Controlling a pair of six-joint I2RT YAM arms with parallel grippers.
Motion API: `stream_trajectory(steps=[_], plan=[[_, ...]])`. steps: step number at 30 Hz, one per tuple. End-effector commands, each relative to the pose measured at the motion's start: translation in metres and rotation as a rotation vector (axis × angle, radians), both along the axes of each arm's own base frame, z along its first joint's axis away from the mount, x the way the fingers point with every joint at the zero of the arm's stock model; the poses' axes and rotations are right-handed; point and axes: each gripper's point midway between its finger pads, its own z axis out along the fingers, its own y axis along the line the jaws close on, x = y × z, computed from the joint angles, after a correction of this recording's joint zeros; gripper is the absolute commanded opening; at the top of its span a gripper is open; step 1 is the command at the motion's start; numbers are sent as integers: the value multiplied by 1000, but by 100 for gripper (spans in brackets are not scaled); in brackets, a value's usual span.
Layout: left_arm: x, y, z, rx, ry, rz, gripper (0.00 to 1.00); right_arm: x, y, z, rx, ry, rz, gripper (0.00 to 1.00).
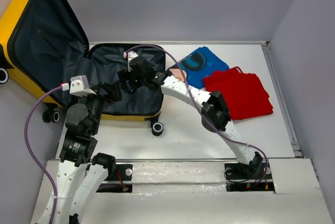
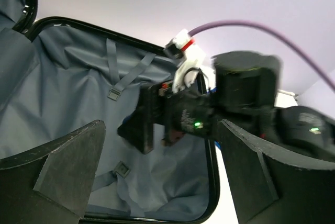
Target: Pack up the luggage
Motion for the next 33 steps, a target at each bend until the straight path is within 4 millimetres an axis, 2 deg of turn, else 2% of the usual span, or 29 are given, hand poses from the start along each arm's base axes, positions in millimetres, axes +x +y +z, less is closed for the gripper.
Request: stream_trajectory(steps=[1,3,5,6,7,8,9,10,11,12,13,14,15,16,17,18,20,21,22,23,26,28,33], plan=[[-3,9,25,-29,-66,44,99,-8,21,59,129,-36,61,91],[-3,9,24,-29,-64,42,99,-8,16,67,131,-44,49,93],[-2,7,24,-29,-64,34,99,-7,2,96,144,-94,12,93],[-2,7,23,-28,-63,33,99,-8,-5,90,114,-95,-2,91],[-2,7,24,-31,-63,33,99,-13,-17,118,136,-126,-18,88],[-1,6,23,-32,-63,31,99,-11,-30,124,125,-145,-62,86],[-1,6,23,-33,-61,30,99,-15,-43,105,72,-127,-81,78],[-1,5,23,-37,-62,26,99,-14,-57,106,54,-146,-128,75],[0,5,22,-44,-61,26,99,-23,-78,136,85,-180,-156,72],[1,4,21,-50,-60,22,99,-22,-105,98,12,-139,-205,64],[2,3,21,-52,-59,18,99,-30,-120,91,-3,-129,-227,60],[3,1,20,-55,-53,11,99,-29,-154,110,21,-146,-298,52],[3,-1,19,-53,-50,-1,99,-39,-183,60,-52,-68,-344,48],[4,-3,19,-52,-48,-9,99,-35,-214,48,-64,-37,-405,43],[4,-6,18,-51,-46,-25,99,-41,-238,54,-19,-15,-454,36],[4,-7,18,-50,-46,-33,99,-55,-265,11,-80,60,-481,32],[4,-10,19,-46,-51,-48,99,-65,-298,-9,-82,114,-535,23],[4,-12,19,-44,-51,-60,99,-68,-318,-5,-59,110,-581,21],[3,-14,20,-42,-55,-69,99,-71,-331,-12,-71,118,-606,21],[4,-14,19,-41,-55,-72,99,-78,-344,-30,-102,147,-623,21],[4,-18,18,-37,-52,-92,99,-81,-368,-48,-160,178,-673,22],[4,-20,19,-33,-57,-107,99,-78,-377,-63,-193,215,-688,25],[3,-24,19,-23,-61,-130,99,-63,-376,-89,-273,257,-659,34]])
